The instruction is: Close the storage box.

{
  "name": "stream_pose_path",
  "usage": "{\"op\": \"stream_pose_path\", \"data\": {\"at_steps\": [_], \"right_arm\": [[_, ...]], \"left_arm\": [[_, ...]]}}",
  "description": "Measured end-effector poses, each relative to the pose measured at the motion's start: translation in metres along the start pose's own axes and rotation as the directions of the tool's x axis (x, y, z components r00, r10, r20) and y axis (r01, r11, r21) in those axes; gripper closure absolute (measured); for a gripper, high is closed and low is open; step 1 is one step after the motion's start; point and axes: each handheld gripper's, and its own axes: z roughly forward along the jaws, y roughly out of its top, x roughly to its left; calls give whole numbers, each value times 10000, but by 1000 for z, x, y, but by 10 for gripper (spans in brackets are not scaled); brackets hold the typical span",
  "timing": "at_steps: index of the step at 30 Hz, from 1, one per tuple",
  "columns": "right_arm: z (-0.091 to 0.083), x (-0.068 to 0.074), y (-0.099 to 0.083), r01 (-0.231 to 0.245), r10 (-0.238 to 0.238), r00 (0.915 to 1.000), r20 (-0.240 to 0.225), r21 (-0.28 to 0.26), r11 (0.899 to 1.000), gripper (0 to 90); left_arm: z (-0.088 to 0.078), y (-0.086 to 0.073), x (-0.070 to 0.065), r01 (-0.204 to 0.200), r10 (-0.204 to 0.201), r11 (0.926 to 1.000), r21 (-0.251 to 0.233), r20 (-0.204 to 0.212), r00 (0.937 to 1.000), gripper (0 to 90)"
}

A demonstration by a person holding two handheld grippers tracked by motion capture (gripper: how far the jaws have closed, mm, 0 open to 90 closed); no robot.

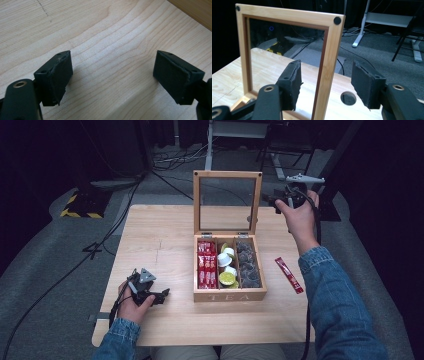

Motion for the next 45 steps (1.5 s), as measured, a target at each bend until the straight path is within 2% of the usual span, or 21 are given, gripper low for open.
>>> {"op": "stream_pose_path", "data": {"at_steps": [5,7,10,11,15,23,33,35,45], "right_arm": [[16,-2,7,178,-178,9998,-2,-17,9998,416],[27,-2,9,201,-202,9995,-249,-49,9998,412],[33,-4,9,129,-133,9994,-333,-99,9999,412],[40,-5,10,208,-210,9993,-298,-70,9998,413],[47,-6,10,216,-218,9993,-309,-50,9998,414],[66,-12,7,-259,247,9973,-697,-172,9995,423],[79,-11,0,-463,456,9949,-899,-59,9989,431],[81,-12,-1,-636,631,9933,-965,-13,9980,446],[84,-12,-3,-857,854,9903,-1097,22,9963,448]], "left_arm": [[0,0,0,-15,15,10000,29,19,10000,160],[0,0,0,16,-16,10000,-3,-5,10000,160],[0,0,0,25,-25,10000,-25,-14,10000,159],[0,0,0,6,-6,10000,-24,-23,10000,159],[0,0,0,18,-18,10000,-24,-6,10000,159],[0,0,0,17,-17,10000,-26,-25,10000,159],[0,0,0,22,-22,10000,-33,-31,10000,159],[0,0,0,28,-28,10000,-37,-35,10000,159],[1,0,0,49,-49,10000,-34,0,10000,158]]}}
